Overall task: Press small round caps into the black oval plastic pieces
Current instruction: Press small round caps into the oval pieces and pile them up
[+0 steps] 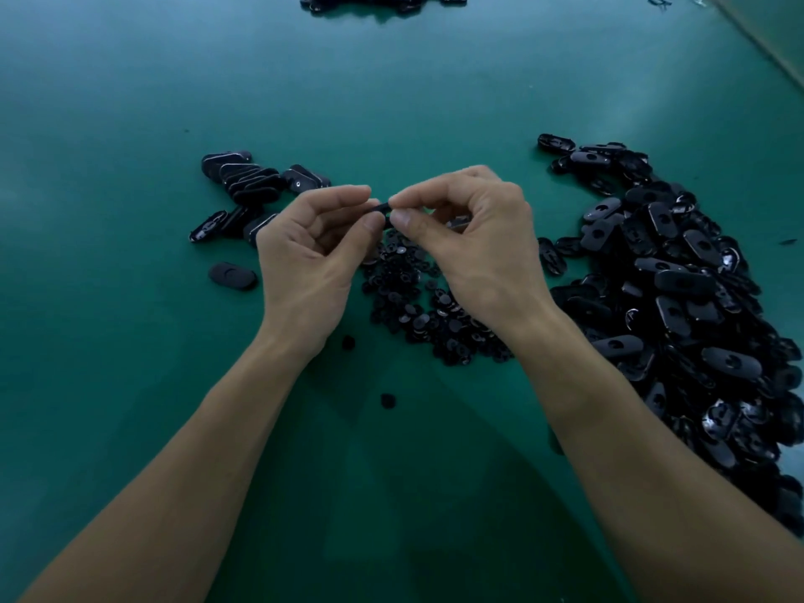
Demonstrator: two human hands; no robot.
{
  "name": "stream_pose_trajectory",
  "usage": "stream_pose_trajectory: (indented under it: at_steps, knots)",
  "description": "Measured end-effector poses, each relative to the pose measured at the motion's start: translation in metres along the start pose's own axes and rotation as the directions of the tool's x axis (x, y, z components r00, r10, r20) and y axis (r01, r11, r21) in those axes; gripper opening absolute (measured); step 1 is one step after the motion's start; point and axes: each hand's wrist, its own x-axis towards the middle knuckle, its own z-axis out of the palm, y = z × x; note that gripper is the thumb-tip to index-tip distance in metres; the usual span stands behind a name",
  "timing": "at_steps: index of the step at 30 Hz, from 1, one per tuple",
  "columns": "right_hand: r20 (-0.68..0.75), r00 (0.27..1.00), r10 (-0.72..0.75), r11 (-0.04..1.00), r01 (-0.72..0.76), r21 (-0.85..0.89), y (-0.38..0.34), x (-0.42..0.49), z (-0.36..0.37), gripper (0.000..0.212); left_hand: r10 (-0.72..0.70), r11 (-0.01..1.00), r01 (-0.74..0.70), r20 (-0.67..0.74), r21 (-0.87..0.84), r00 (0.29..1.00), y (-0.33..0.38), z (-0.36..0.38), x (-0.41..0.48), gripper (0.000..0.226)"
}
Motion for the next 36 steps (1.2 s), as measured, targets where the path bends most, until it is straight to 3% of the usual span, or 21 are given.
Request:
stream_pose_trajectory:
  at_steps: [12, 25, 36]
  knots:
    - [-0.089, 0.993, -0.072, 0.992, 0.063, -0.108, -0.008, -0.002, 0.008, 0.011, 0.031, 0.997, -0.033, 0.04, 0.065, 0.999, 0.002, 0.003, -0.003, 0.019]
    - [-0.045, 0.996, -0.077, 0.963, 0.062, -0.264, -0.011, 0.001, 0.006, 0.009, 0.021, 0.99, -0.03, 0.067, 0.135, 0.998, 0.002, 0.003, -0.004, 0.02]
    - [-0.022, 1.0, -0.02, 0.971, 0.015, -0.24, -0.011, -0.001, 0.006, 0.009, 0.005, 0.989, -0.013, 0.058, 0.147, 0.998, 0.003, 0.005, -0.003, 0.024]
